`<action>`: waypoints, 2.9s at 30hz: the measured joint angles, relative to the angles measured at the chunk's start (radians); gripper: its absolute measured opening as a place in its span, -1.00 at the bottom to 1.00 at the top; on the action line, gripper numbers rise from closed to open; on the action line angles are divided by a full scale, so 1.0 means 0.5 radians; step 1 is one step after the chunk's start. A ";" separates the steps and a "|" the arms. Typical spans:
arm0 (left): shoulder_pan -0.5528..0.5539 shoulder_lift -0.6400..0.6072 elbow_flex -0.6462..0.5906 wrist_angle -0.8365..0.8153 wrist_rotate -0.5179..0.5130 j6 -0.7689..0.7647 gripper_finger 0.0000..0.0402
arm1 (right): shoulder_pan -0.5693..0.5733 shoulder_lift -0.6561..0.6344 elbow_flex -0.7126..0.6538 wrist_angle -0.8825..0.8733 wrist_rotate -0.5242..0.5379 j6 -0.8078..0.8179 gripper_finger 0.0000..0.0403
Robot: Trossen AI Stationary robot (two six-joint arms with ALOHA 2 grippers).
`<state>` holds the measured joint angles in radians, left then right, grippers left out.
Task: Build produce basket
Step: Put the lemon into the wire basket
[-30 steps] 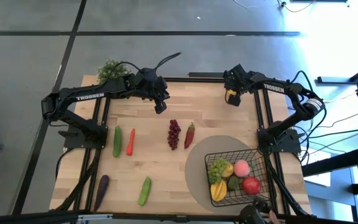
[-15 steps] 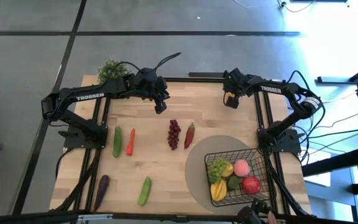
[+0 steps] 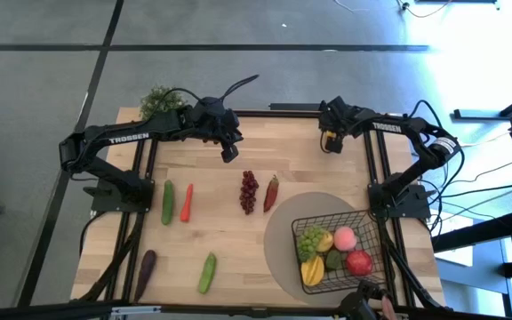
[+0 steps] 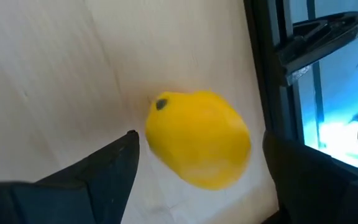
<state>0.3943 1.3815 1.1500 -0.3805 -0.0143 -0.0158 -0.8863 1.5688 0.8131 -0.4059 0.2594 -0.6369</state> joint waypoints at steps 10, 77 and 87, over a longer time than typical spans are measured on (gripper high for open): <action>0.000 0.000 0.000 0.000 0.000 0.000 -0.70 | -0.010 0.000 0.000 0.030 -0.065 0.000 0.52; 0.000 0.000 0.000 -0.001 0.000 0.000 -0.70 | 0.229 -0.002 0.207 -0.582 -0.576 0.965 -0.19; 0.000 0.000 0.000 0.000 0.000 0.000 -0.70 | 0.230 -0.003 0.208 -0.582 -0.577 1.071 -0.33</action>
<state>0.3943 1.3815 1.1500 -0.3807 -0.0141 -0.0158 -0.7715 1.5673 0.9169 -0.6971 -0.0289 -0.1015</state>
